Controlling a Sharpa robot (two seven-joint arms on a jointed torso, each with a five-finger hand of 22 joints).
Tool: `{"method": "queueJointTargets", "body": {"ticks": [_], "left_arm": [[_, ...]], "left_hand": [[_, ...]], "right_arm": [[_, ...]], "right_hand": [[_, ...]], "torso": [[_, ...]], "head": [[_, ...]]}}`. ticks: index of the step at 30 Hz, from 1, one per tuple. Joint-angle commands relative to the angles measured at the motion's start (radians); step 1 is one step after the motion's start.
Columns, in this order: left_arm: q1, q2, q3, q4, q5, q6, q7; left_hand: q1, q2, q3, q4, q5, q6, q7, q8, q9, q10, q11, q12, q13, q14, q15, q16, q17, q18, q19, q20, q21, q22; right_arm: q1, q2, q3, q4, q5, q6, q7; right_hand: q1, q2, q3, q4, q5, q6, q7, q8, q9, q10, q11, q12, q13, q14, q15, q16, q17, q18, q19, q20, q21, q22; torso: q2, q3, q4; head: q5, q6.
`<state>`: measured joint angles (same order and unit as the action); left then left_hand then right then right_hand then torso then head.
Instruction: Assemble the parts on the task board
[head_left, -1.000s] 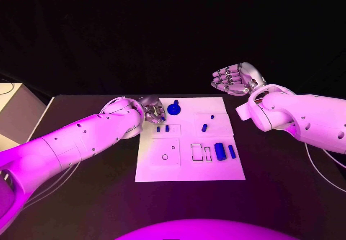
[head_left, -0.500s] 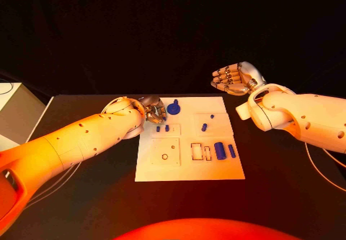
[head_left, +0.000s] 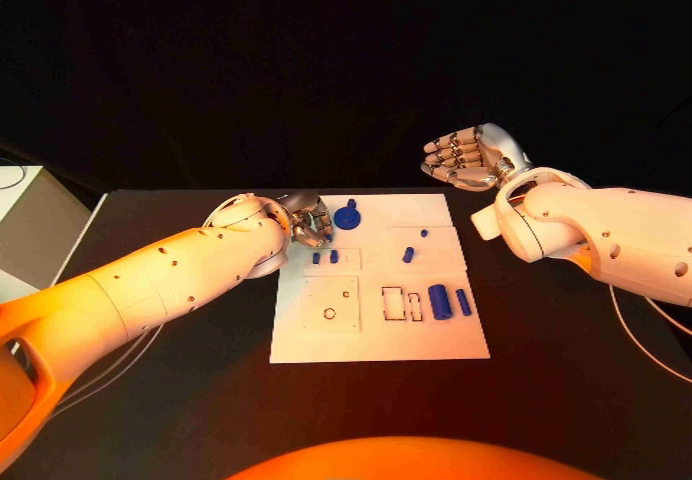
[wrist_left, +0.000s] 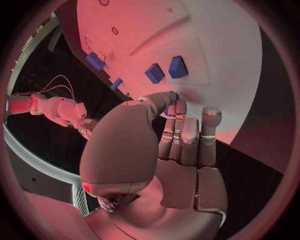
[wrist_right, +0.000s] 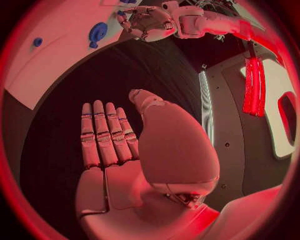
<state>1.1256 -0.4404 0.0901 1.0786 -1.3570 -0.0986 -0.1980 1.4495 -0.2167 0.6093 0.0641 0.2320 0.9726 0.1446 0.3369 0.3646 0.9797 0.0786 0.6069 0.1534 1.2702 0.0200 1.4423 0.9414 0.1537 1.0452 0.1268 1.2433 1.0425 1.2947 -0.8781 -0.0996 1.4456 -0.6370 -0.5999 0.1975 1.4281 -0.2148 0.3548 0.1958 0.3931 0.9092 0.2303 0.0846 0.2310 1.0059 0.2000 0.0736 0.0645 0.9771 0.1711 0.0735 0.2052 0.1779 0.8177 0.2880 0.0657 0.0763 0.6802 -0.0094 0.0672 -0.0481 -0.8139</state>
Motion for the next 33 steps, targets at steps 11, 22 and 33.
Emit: {"method": "queueJointTargets", "body": {"ticks": [11,22,33], "left_arm": [[-0.002,0.013,-0.016,-0.025,-0.026,0.031,0.005],[-0.002,0.016,-0.021,-0.034,-0.029,0.034,0.016],[-0.002,0.008,-0.022,-0.029,-0.009,0.011,0.034]], "left_hand": [[-0.003,0.01,0.0,-0.011,-0.003,0.016,-0.001,0.001,0.005,0.013,0.002,-0.008,-0.001,-0.004,0.0,0.007,0.0,-0.013,0.007,-0.001,0.003,0.008],[-0.002,0.015,-0.001,-0.014,-0.002,0.026,-0.003,0.001,0.009,0.022,-0.001,-0.011,0.0,0.002,-0.002,0.01,0.008,-0.014,0.014,-0.002,0.007,0.014],[-0.005,0.014,0.0,-0.024,-0.002,-0.009,0.001,-0.038,0.001,0.032,-0.002,-0.03,-0.002,0.008,-0.004,0.014,0.011,-0.016,0.023,-0.005,0.011,0.02]], "right_arm": [[0.0,0.001,0.0,0.001,-0.011,0.015,0.006],[0.0,0.0,0.0,0.003,-0.02,0.019,-0.007],[0.0,-0.001,0.0,0.002,-0.021,0.019,-0.009]], "right_hand": [[-0.001,0.0,0.009,0.002,0.007,0.006,0.021,0.002,-0.002,0.007,-0.002,-0.006,-0.001,0.008,-0.003,-0.006,-0.003,0.005,0.004,-0.003,0.001,-0.003],[-0.004,-0.002,0.01,0.002,0.012,0.004,0.023,0.001,-0.004,0.006,-0.001,-0.007,-0.002,0.007,-0.002,-0.007,-0.006,0.005,0.004,-0.003,0.001,-0.005],[-0.007,-0.005,0.009,0.003,0.014,0.003,0.025,-0.001,-0.005,0.004,0.001,-0.008,-0.002,0.005,-0.002,-0.008,-0.008,0.005,0.004,-0.003,0.0,-0.006]], "torso": [[0.001,-0.0001,-0.001],[0.001,0.0002,0.0005],[0.0,-0.0004,0.0008]], "head": [[-0.001,0.0],[-0.002,-0.001],[-0.004,-0.002]]}}
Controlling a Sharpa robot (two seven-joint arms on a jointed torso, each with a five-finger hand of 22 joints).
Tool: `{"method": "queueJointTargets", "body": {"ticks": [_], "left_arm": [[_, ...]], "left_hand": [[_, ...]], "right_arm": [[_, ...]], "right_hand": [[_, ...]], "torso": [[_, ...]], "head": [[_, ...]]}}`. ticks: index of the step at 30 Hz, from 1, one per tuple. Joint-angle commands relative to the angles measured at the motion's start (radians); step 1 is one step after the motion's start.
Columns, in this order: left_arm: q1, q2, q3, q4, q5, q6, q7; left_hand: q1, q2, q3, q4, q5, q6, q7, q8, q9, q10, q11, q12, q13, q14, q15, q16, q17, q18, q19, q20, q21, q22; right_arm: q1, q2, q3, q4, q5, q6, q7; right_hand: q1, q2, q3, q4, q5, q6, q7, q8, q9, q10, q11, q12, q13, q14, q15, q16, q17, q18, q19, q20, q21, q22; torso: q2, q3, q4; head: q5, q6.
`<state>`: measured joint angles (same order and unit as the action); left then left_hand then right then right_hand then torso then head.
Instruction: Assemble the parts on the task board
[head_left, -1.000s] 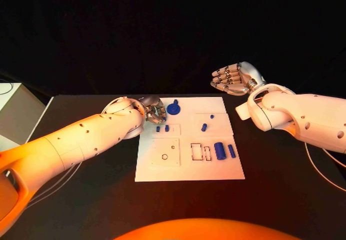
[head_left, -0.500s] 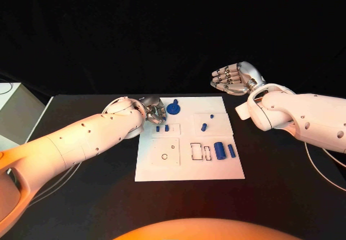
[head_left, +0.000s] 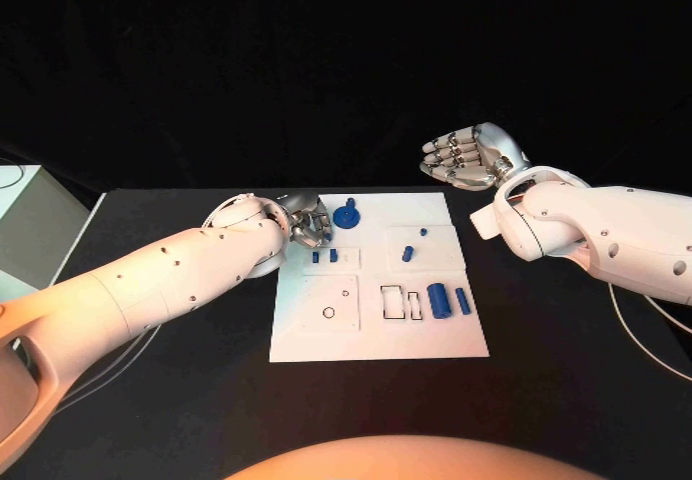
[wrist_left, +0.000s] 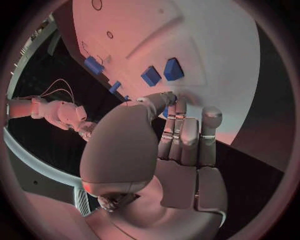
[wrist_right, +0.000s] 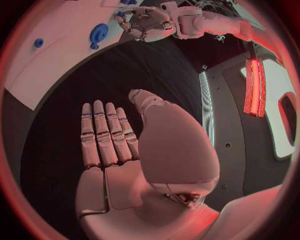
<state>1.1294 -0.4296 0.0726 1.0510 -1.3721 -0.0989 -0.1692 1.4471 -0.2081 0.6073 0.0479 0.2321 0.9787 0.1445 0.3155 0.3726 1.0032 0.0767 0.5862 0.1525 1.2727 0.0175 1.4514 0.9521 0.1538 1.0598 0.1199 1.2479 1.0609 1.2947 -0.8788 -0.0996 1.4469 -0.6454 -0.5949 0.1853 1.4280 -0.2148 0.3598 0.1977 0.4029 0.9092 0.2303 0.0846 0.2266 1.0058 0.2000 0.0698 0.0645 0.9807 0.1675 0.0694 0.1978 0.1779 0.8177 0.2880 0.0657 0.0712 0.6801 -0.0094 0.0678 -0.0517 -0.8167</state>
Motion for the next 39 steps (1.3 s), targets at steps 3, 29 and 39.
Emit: {"method": "queueJointTargets", "body": {"ticks": [3,29,39], "left_arm": [[-0.006,-0.004,-0.004,0.0,0.01,0.006,0.008],[-0.006,-0.028,-0.003,0.004,0.022,-0.026,0.015],[-0.006,-0.099,0.06,0.027,0.251,-0.151,0.123]], "left_hand": [[-0.005,0.004,0.003,-0.011,-0.002,-0.036,0.001,-0.036,-0.012,0.013,-0.004,-0.017,0.0,0.005,-0.004,0.005,-0.002,-0.016,0.009,0.001,0.007,0.002],[-0.025,-0.015,0.001,-0.013,-0.001,-0.154,-0.013,-0.134,-0.055,0.018,-0.005,-0.047,0.007,-0.016,-0.006,0.0,-0.044,-0.011,-0.008,-0.001,-0.012,-0.019],[-0.047,-0.014,-0.019,0.015,0.0,-0.107,0.033,-0.097,-0.06,-0.087,0.037,-0.027,0.028,-0.308,0.032,-0.198,-0.451,0.03,-0.225,0.03,-0.221,-0.232]], "right_arm": [[0.0,0.0,0.0,-0.001,-0.013,0.014,0.005],[0.0,-0.003,0.0,-0.015,-0.053,0.046,-0.02],[0.0,-0.012,0.0,-0.044,-0.292,0.148,-0.077]], "right_hand": [[-0.008,-0.006,0.004,0.001,0.004,0.002,0.025,-0.002,-0.001,0.003,0.001,-0.005,-0.002,0.001,0.003,-0.004,-0.002,0.005,0.003,-0.002,0.0,-0.001],[0.006,-0.001,0.017,-0.015,-0.048,0.009,0.018,-0.003,-0.009,-0.005,-0.004,-0.004,-0.001,0.038,-0.007,0.015,-0.01,0.008,0.041,-0.01,0.016,0.001],[0.043,-0.017,0.09,-0.088,-0.164,0.089,-0.04,0.026,-0.011,0.145,-0.074,0.039,0.002,0.308,-0.11,0.141,0.059,0.007,0.303,-0.125,0.155,0.05]], "torso": [[0.001,-0.0007,0.0],[-0.001,-0.0007,-0.0009],[-0.004,-0.0009,0.0]], "head": [[0.0,0.001],[0.001,0.003],[-0.021,0.024]]}}
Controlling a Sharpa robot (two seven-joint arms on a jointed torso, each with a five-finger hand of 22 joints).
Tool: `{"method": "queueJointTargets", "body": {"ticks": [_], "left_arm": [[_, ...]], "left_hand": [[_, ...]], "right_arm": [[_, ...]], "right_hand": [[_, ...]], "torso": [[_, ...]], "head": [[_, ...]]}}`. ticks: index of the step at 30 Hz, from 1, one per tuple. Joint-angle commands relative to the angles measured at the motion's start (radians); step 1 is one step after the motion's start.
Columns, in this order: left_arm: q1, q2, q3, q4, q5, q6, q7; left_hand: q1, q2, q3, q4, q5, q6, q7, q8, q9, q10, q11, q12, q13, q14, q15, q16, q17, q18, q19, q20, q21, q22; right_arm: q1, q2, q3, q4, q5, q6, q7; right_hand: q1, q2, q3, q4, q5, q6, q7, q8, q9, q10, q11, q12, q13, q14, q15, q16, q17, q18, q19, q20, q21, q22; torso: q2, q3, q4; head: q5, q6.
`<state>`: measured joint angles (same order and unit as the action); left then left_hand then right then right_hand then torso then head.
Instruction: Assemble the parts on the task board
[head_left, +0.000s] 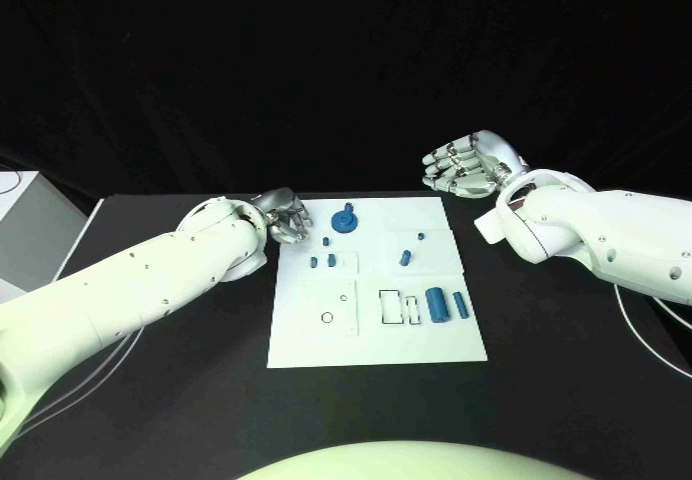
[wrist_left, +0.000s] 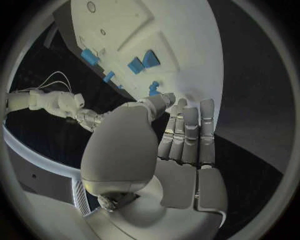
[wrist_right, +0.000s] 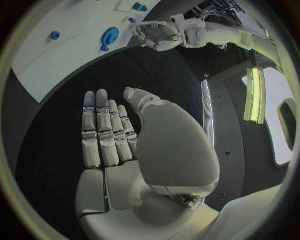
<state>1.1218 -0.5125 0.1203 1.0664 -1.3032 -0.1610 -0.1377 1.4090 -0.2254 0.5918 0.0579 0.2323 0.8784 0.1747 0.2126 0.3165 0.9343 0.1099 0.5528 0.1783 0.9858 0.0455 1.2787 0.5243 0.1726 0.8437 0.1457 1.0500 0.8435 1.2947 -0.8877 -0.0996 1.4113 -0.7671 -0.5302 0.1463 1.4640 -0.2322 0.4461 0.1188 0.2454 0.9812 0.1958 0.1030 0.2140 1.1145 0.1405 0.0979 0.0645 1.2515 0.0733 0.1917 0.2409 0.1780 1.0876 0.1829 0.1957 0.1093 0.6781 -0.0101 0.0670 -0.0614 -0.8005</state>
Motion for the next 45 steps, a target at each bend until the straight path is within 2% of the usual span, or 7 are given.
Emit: {"method": "queueJointTargets", "body": {"ticks": [1,7,11,17,34,40,45], "left_arm": [[0.002,-0.029,0.024,0.02,0.251,-0.099,0.114],[0.0,-0.105,0.065,0.098,0.481,-0.103,0.196],[-0.003,-0.16,0.079,0.164,0.575,-0.095,0.22],[-0.035,-0.242,0.105,0.279,0.761,-0.099,0.262],[-0.087,-0.346,0.13,0.424,0.96,-0.129,0.356],[-0.09,-0.356,0.133,0.436,0.971,-0.13,0.364],[-0.091,-0.359,0.133,0.443,0.973,-0.131,0.365]], "left_hand": [[-0.008,0.005,-0.004,0.006,0.0,-0.011,0.004,0.006,-0.006,-0.024,0.006,0.011,0.004,-0.026,0.005,-0.036,-0.029,0.011,-0.011,0.006,-0.032,-0.02],[-0.059,-0.003,-0.052,0.052,-0.003,-0.015,0.01,0.016,-0.009,-0.039,0.012,0.034,0.01,-0.019,0.015,-0.039,-0.035,0.011,-0.004,0.017,-0.071,-0.048],[-0.068,-0.007,-0.069,0.066,-0.003,-0.018,0.01,0.019,-0.01,-0.046,0.014,0.039,0.011,-0.02,0.015,-0.039,-0.036,0.011,0.001,0.018,-0.085,-0.058],[-0.089,-0.019,-0.137,0.121,-0.008,-0.021,0.013,0.029,-0.014,-0.059,0.016,0.061,0.015,-0.02,0.018,-0.036,-0.037,0.011,0.022,0.021,-0.119,-0.084],[-0.087,-0.012,-0.196,0.176,-0.007,-0.025,0.014,0.037,-0.018,-0.075,0.018,0.078,0.018,-0.024,0.02,-0.033,-0.039,0.011,0.037,0.022,-0.141,-0.101],[-0.084,-0.011,-0.198,0.177,-0.006,-0.025,0.014,0.038,-0.018,-0.077,0.018,0.079,0.018,-0.024,0.02,-0.033,-0.039,0.011,0.038,0.022,-0.142,-0.102],[-0.082,-0.011,-0.2,0.178,-0.006,-0.026,0.014,0.038,-0.018,-0.078,0.018,0.08,0.018,-0.024,0.02,-0.032,-0.039,0.011,0.039,0.022,-0.143,-0.102]], "right_arm": [[0.0,-0.005,0.0,-0.013,-0.214,0.094,-0.046],[0.0,-0.022,0.0,-0.022,-0.435,0.136,-0.088],[0.0,-0.033,0.0,-0.018,-0.579,0.163,-0.123],[-0.005,-0.031,-0.004,-0.007,-0.799,0.19,-0.215],[-0.034,0.037,-0.019,-0.038,-0.922,0.26,-0.312],[-0.046,0.058,-0.021,-0.058,-0.922,0.302,-0.325],[-0.054,0.069,-0.022,-0.073,-0.92,0.305,-0.328]], "right_hand": [[0.006,-0.001,-0.003,-0.019,-0.007,0.029,-0.013,0.011,0.002,0.06,-0.023,0.013,0.001,0.075,-0.031,0.041,0.035,0.006,0.066,-0.04,0.056,0.029],[-0.012,0.0,-0.025,-0.041,-0.005,0.084,-0.034,0.021,0.001,0.131,-0.055,-0.02,0.0,0.245,-0.078,0.209,0.161,0.0,0.195,-0.106,0.229,0.134],[-0.036,-0.014,0.025,-0.032,-0.007,0.11,-0.053,0.016,0.002,0.173,-0.076,-0.035,0.004,0.26,-0.096,0.542,0.399,0.0,0.247,-0.121,0.378,0.243],[-0.074,-0.057,0.064,-0.005,-0.019,0.087,-0.064,0.005,0.015,0.159,-0.079,-0.035,0.004,0.275,-0.098,1.034,0.864,-0.075,0.369,-0.117,0.863,0.806],[-0.1,-0.051,-0.07,-0.003,-0.026,0.023,-0.087,-0.024,0.024,0.028,-0.063,-0.036,0.001,0.256,-0.083,1.149,0.937,-0.081,0.355,-0.099,0.951,0.911],[-0.011,-0.004,-0.381,0.12,-0.051,-0.023,-0.113,-0.032,0.02,-0.026,-0.052,-0.032,0.002,0.248,-0.071,1.174,0.923,-0.079,0.341,-0.085,0.957,0.929],[0.019,-0.002,-0.419,0.17,-0.057,-0.027,-0.114,-0.031,0.021,-0.03,-0.051,-0.032,0.003,0.246,-0.071,1.179,0.92,-0.077,0.339,-0.084,0.952,0.926]], "torso": [[-0.003,-0.0001,0.0008],[-0.009,-0.001,0.0038],[-0.015,-0.0031,0.0075],[-0.02,-0.0069,0.0096],[-0.014,-0.0083,0.0102],[-0.015,-0.0071,0.0101],[-0.014,-0.007,0.0102]], "head": [[-0.012,0.009],[-0.02,0.015],[-0.028,0.013],[-0.024,0.009],[-0.039,0.019],[-0.041,0.015],[-0.038,0.012]]}}
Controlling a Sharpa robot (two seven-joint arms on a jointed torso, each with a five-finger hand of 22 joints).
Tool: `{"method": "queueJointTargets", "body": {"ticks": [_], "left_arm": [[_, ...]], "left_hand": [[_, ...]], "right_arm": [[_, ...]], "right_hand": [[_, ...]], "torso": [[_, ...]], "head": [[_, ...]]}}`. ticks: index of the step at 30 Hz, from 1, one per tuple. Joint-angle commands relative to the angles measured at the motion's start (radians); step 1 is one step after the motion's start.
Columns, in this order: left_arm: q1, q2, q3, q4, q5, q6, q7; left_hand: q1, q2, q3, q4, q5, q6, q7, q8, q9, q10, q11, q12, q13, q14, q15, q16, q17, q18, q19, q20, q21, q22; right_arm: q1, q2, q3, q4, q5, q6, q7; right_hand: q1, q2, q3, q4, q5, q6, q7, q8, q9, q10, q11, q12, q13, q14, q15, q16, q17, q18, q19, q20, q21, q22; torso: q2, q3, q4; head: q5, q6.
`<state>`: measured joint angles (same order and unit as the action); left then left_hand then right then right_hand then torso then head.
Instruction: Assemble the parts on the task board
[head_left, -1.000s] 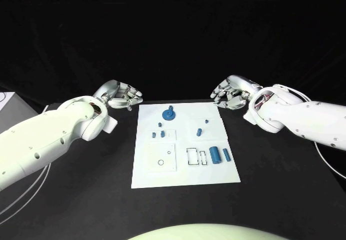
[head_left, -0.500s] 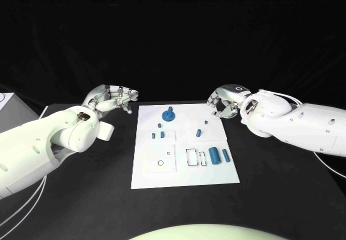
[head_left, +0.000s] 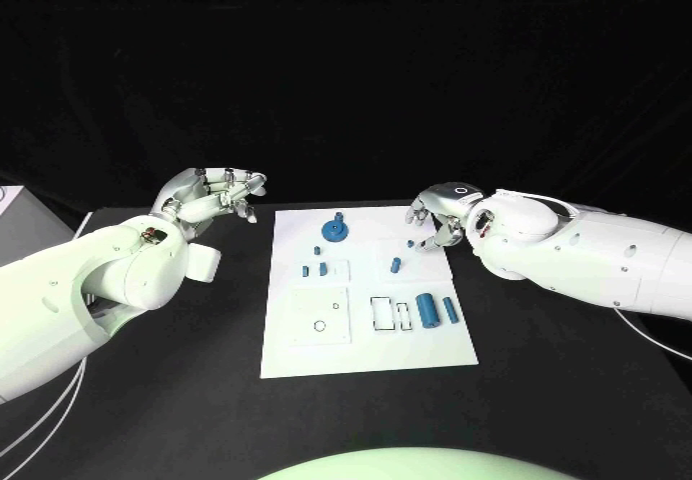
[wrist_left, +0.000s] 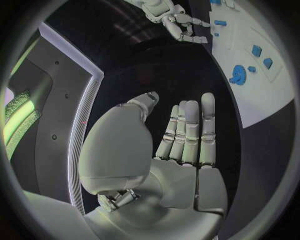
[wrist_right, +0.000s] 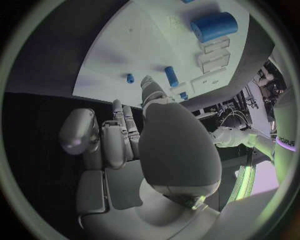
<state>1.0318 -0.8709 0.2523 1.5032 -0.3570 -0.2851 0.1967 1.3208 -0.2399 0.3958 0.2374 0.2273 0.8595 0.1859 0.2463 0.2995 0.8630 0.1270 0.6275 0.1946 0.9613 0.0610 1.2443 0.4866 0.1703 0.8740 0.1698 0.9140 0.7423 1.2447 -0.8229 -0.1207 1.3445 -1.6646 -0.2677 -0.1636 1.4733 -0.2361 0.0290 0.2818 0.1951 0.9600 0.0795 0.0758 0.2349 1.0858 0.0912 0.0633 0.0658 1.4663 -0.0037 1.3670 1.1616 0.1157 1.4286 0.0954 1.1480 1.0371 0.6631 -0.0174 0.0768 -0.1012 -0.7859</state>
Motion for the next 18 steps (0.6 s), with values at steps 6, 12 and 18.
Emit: {"method": "queueJointTargets", "body": {"ticks": [6,12,18], "left_arm": [[-0.001,-0.004,0.002,0.008,0.027,-0.016,0.035],[-0.001,-0.004,0.002,0.008,0.03,-0.028,0.04],[-0.002,-0.005,0.002,0.01,0.034,-0.033,0.042]], "left_hand": [[0.014,0.007,-0.009,0.002,-0.001,-0.007,0.003,0.005,-0.002,-0.008,0.001,0.008,0.002,0.003,0.005,0.005,0.0,0.013,0.012,-0.002,-0.008,-0.002],[0.029,0.012,-0.018,0.009,0.0,-0.005,0.002,0.009,-0.003,-0.007,0.0,0.015,0.003,0.01,0.003,0.011,0.001,0.014,0.021,-0.003,-0.007,-0.003],[0.032,0.012,-0.021,0.01,0.0,-0.007,0.003,0.009,-0.004,-0.009,0.0,0.015,0.003,0.012,0.003,0.012,0.001,0.014,0.023,-0.004,-0.006,-0.003]], "right_arm": [[-0.01,0.019,-0.001,-0.021,-0.015,0.006,-0.015],[-0.014,0.034,-0.001,-0.039,-0.002,-0.018,-0.006],[-0.018,0.048,-0.001,-0.056,0.01,-0.026,0.003]], "right_hand": [[0.054,0.032,0.054,0.005,-0.037,0.035,0.024,0.019,0.011,0.041,-0.011,0.011,0.007,0.032,-0.002,0.013,0.002,-0.015,0.0,-0.003,0.005,0.011],[0.061,0.035,0.1,0.007,-0.018,0.049,0.029,0.025,0.014,0.067,-0.016,0.011,0.008,0.031,-0.005,0.017,-0.001,-0.016,0.0,-0.007,0.008,0.018],[0.065,0.042,0.133,0.006,-0.011,0.057,0.028,0.028,0.015,0.077,-0.016,0.008,0.007,0.031,-0.006,0.02,0.0,-0.017,0.001,-0.008,0.011,0.024]], "torso": [[-0.001,0.0021,-0.0006],[-0.001,0.0017,-0.0001],[-0.001,0.0006,0.0]], "head": [[0.003,-0.005],[0.004,-0.007],[0.005,-0.01]]}}
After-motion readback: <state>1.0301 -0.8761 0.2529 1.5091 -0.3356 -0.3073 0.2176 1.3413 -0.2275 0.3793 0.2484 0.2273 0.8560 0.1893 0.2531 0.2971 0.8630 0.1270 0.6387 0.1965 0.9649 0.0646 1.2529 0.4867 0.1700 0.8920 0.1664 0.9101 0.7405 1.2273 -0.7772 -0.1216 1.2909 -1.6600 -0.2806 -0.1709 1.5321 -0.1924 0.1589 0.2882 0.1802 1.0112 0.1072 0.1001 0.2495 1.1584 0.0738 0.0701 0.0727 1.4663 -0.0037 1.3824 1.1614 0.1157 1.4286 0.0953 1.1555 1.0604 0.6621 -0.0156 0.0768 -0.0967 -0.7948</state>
